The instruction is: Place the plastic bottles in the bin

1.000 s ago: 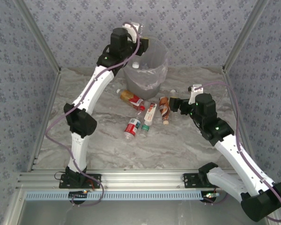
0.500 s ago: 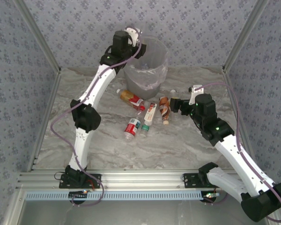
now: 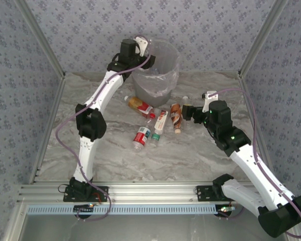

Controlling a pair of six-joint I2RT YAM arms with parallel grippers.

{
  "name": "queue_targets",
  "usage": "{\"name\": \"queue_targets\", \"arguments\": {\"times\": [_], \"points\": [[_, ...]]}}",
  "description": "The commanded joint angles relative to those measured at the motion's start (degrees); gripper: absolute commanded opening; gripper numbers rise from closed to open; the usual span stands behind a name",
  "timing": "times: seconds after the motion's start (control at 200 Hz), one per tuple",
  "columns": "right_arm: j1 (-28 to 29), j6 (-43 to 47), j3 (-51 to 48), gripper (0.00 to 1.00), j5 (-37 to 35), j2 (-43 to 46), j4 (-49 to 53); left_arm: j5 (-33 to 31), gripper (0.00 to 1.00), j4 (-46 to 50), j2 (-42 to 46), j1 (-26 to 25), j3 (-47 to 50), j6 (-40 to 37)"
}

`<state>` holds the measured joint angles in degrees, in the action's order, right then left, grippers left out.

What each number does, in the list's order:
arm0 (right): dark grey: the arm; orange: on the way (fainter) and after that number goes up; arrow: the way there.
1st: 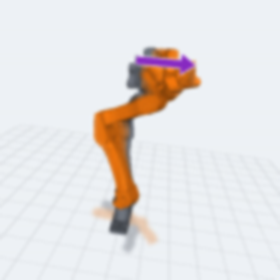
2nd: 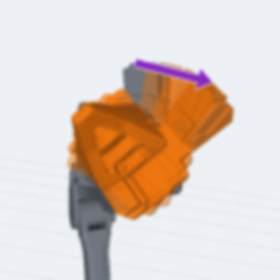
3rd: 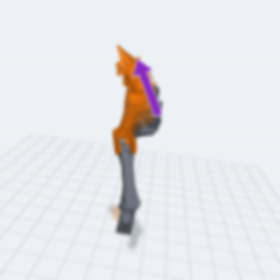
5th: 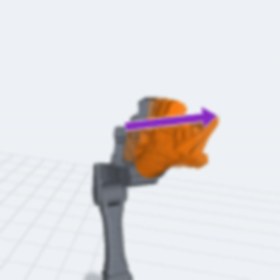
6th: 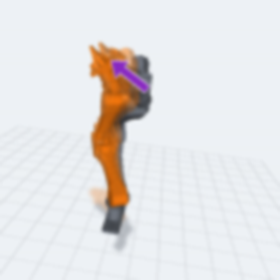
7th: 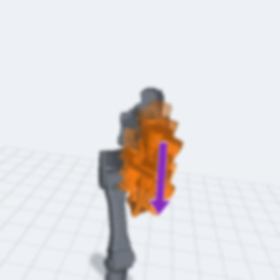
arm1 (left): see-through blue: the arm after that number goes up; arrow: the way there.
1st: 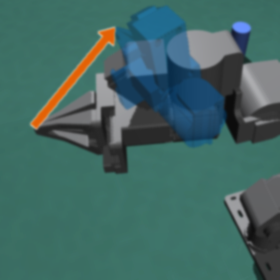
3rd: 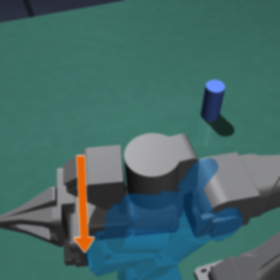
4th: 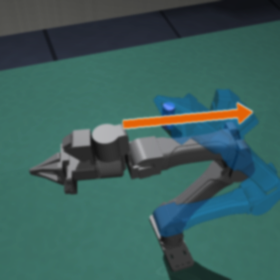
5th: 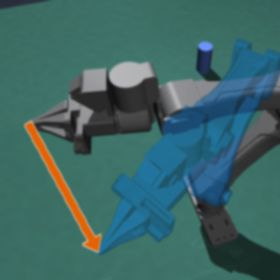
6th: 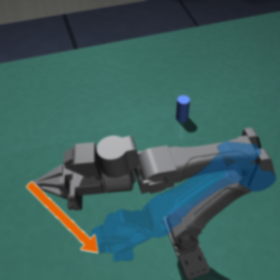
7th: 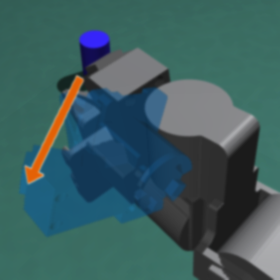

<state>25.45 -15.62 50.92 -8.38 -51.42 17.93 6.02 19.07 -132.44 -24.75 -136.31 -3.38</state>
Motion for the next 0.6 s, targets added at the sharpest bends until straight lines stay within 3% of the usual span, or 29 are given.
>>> {"name": "queue_targets", "arguments": {"times": [0.0,0.375,0.48,0.595], "points": [[0.3,0.5,0.0,1.00,-1.4,0.0,0.9,1.2,0.75,-1.1,2.3,-0.1,0.0,0.0],[0.3,0.8,-0.3,1.00,-1.6,-0.2,0.7,5.1,0.90,-1.1,5.1,0.3,0.8,6.3],[0.4,0.9,-0.6,1.00,-1.6,-0.5,0.4,8.1,0.99,-1.0,7.1,0.6,1.2,9.1],[0.3,1.1,-0.9,1.00,-1.6,-1.1,-0.3,12.1,0.99,-1.2,9.9,0.6,2.8,10.6]]}}
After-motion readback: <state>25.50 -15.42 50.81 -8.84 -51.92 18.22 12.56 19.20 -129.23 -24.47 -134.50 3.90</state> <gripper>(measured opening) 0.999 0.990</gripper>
